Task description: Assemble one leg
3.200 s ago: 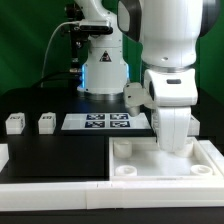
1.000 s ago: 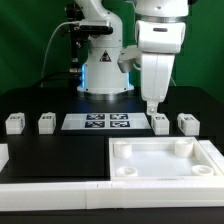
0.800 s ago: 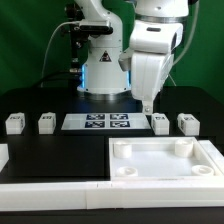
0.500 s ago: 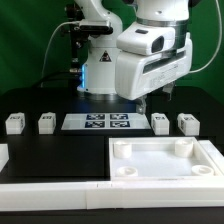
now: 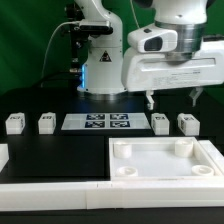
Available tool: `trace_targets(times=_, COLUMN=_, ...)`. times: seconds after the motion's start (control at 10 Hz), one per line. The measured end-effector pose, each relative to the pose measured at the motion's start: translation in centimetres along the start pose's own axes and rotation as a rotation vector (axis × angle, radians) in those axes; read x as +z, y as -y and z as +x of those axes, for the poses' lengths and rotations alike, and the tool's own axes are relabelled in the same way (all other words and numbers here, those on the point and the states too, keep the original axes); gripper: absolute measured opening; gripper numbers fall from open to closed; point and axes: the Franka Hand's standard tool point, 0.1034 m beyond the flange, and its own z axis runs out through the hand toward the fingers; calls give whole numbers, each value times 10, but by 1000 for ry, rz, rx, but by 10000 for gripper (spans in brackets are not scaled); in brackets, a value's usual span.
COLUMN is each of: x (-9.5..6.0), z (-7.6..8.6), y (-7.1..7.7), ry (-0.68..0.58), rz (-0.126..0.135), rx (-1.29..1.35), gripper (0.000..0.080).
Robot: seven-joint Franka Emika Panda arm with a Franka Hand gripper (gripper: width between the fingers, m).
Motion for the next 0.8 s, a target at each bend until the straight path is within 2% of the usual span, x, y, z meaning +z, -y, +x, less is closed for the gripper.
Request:
trace_targets(times=0.3, x=9, z=1, y=25, ry=-8, rz=17, rx=11, gripper=649)
trace_targets(times=0.6, x=10, z=1, y=24, ry=-6, rz=19, rx=8, gripper=649)
trace_targets(times=0.7, x=12, z=1, y=28, ry=-13, rz=21, rx=16, gripper=649)
trace_targets(times=0.8, x=19, z=-3, y=37, ry=-18, rz=27, rx=10, gripper=649)
